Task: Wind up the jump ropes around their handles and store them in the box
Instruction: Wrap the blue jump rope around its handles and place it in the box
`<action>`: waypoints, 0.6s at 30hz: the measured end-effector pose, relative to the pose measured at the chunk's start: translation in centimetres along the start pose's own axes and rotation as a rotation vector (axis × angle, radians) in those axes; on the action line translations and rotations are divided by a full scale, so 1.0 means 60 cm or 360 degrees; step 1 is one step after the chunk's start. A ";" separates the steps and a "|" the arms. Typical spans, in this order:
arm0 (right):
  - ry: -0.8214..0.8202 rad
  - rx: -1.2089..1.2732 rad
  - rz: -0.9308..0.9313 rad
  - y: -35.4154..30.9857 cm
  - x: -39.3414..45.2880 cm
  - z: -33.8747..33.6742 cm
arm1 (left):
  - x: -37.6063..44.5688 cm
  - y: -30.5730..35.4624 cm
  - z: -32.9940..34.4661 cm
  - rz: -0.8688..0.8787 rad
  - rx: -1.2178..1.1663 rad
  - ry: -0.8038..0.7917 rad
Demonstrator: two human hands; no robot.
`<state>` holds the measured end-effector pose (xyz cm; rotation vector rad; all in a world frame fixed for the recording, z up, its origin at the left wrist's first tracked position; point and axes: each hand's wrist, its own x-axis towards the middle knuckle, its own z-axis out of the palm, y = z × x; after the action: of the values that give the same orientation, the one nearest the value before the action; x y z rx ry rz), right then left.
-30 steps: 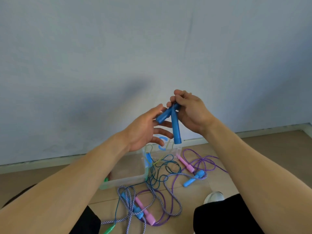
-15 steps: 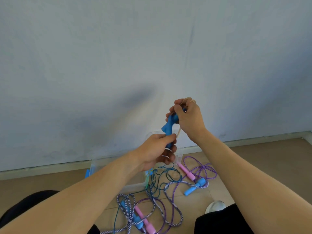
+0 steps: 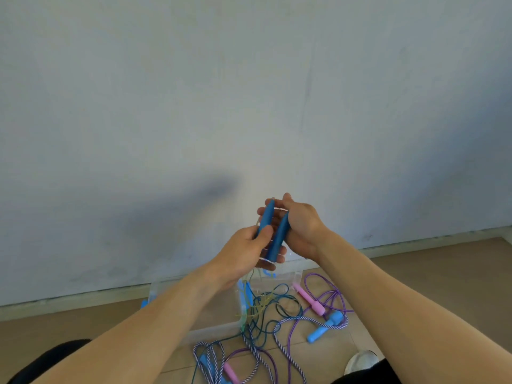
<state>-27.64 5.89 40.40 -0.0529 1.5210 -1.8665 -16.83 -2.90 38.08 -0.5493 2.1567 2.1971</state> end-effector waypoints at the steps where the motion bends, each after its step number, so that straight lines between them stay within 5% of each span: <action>1: -0.0032 0.0096 0.0043 0.000 -0.003 0.002 | -0.001 -0.001 0.001 -0.0006 0.0009 -0.0046; 15: -0.0167 0.0253 0.0001 0.001 -0.020 0.017 | -0.015 0.034 -0.003 -0.0247 -0.0730 -0.0504; 18: -0.0299 0.0401 0.0193 -0.001 -0.018 0.013 | -0.021 0.041 0.000 -0.0279 -0.0690 -0.0532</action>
<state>-26.52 5.81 41.12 -0.0180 1.1308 -1.8844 -16.25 -2.73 40.80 -0.3278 1.4268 2.4490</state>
